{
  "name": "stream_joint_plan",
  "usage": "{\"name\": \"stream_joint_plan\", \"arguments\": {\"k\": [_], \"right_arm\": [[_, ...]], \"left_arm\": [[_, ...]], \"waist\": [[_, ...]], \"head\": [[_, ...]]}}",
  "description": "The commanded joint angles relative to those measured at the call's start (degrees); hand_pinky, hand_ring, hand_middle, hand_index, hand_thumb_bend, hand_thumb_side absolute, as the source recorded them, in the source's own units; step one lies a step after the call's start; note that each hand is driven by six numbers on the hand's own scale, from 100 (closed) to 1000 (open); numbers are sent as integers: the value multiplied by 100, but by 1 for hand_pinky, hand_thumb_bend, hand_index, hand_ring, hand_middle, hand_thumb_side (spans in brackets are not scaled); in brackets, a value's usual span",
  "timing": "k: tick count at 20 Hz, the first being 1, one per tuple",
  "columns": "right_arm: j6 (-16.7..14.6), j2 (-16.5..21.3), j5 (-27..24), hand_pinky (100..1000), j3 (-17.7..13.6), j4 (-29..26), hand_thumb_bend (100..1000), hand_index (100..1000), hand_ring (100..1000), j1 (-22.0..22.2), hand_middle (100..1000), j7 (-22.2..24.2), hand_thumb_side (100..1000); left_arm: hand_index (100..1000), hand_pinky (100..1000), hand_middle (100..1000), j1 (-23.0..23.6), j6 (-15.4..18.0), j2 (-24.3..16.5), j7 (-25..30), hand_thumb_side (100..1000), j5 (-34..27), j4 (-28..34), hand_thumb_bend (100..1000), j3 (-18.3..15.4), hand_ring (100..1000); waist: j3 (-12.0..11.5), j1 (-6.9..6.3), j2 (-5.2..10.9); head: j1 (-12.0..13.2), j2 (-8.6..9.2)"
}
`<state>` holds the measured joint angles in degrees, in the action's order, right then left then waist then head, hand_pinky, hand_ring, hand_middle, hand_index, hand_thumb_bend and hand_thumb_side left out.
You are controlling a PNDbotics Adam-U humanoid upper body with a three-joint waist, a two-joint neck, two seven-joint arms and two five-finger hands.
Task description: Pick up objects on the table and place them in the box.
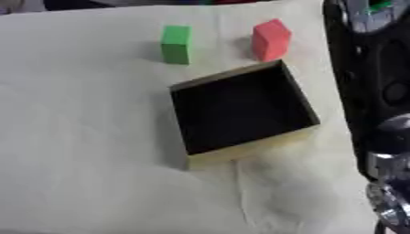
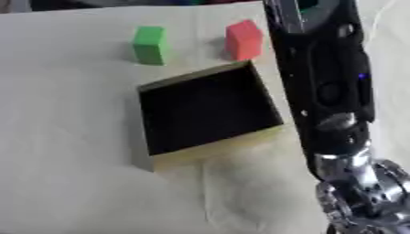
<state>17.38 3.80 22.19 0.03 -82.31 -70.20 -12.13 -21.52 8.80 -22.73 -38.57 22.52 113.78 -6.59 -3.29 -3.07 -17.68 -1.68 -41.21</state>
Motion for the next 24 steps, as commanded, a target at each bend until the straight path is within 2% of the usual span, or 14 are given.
{"name": "stream_joint_plan", "arguments": {"k": [1,5,7,14,20,24], "right_arm": [[256,-151,279,927,-224,357,100,1000,820,-255,791,-162,1000],[581,-314,613,931,-438,900,100,1000,824,-409,798,-308,1000],[634,-369,789,932,-568,1185,100,1000,827,-446,801,-342,1000],[373,-389,1260,937,-1030,2138,100,1000,832,-459,806,-456,1000],[106,-308,1166,942,-1333,2983,100,1000,833,-540,809,-909,1000],[-61,-252,1000,945,-1381,3437,100,1000,841,-538,824,-1199,1000]], "left_arm": [[884,770,691,-67,8,-102,41,839,-36,81,132,-7,653],[884,770,691,-91,19,-104,69,838,-53,81,133,13,653],[884,770,691,-103,25,-106,82,838,-60,81,134,20,653],[884,770,691,-88,25,-96,101,838,-70,81,133,26,653],[884,769,692,-107,31,-92,116,836,-74,81,135,35,654],[884,769,692,-109,32,-91,122,836,-75,81,135,37,654]], "waist": [[-27,-14,94],[-23,-21,99],[-23,-25,105],[-32,-49,119],[-26,-57,130],[-33,-63,139]], "head": [[-38,45],[-66,65],[-79,80],[-101,116],[-118,126],[-124,129]]}}
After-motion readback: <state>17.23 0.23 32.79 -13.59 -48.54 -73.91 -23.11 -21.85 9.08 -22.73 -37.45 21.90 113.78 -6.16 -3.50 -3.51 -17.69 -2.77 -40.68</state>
